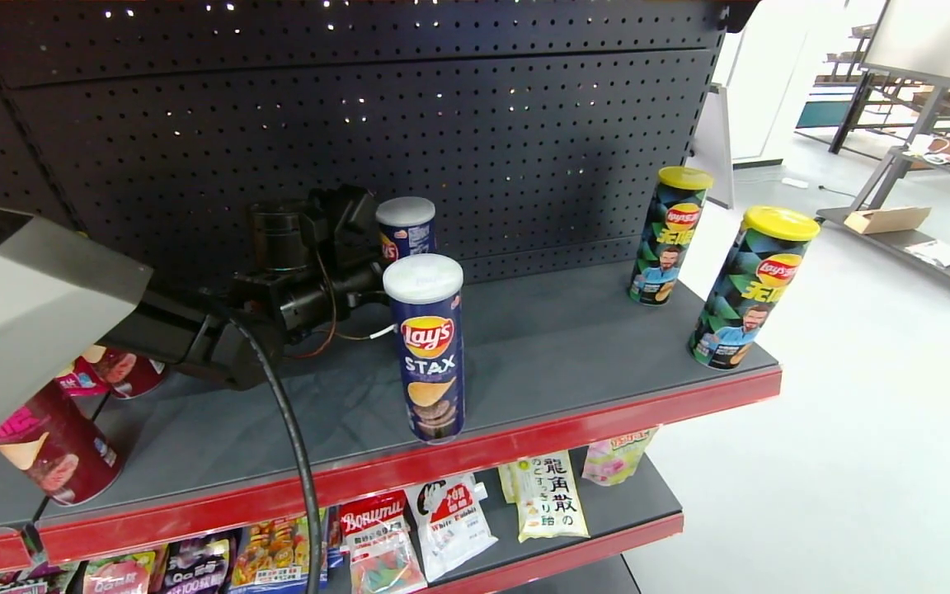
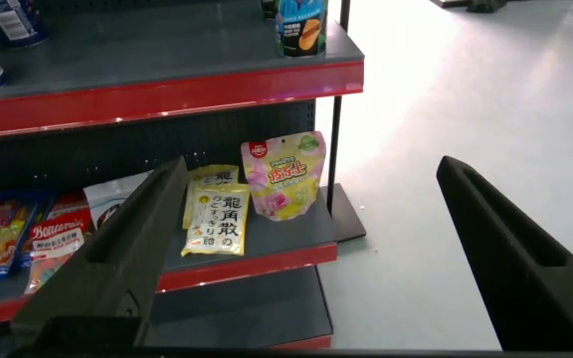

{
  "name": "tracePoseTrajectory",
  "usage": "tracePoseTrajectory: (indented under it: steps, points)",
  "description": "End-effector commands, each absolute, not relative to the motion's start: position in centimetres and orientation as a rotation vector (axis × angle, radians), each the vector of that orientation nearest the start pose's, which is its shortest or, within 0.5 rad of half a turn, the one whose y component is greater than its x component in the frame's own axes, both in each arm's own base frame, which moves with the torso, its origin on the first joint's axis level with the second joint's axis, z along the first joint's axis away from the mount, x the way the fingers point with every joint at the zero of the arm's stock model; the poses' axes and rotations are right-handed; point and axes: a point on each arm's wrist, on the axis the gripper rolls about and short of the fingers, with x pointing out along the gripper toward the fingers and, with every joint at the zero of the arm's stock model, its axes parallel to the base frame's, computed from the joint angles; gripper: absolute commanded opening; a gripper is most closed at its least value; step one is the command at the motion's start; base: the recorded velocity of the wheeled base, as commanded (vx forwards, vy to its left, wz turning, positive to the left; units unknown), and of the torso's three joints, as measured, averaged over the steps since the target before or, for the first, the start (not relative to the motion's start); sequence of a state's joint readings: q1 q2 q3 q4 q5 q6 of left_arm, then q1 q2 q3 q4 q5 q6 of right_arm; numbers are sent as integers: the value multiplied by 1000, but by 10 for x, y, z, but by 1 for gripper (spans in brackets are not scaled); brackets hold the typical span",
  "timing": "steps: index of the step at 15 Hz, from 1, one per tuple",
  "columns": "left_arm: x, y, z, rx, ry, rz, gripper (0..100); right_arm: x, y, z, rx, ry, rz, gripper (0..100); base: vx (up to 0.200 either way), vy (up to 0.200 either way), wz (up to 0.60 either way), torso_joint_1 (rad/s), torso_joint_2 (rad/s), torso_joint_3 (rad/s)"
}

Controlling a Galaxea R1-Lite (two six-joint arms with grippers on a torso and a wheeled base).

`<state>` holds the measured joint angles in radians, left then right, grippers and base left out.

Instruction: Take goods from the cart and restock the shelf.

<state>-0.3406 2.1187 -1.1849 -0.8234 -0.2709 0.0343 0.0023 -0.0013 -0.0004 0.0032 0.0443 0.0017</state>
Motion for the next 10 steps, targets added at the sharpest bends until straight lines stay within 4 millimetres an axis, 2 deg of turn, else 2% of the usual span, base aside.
tracePoseTrajectory:
  steps: [1,4,6,10]
  points:
    - [395,-147,151,37,100,-615,100,-23,1,75,2,3,48,100,0,0,0,0,0,0]
    - [390,-145,156,37,117,-615,100,-23,1,75,2,3,48,100,0,0,0,0,0,0]
    - [378,-140,164,39,159,-612,100,-23,1,75,2,3,48,100,0,0,0,0,0,0]
    - [344,-100,171,42,289,-514,100,-23,1,75,2,3,48,100,0,0,0,0,0,0]
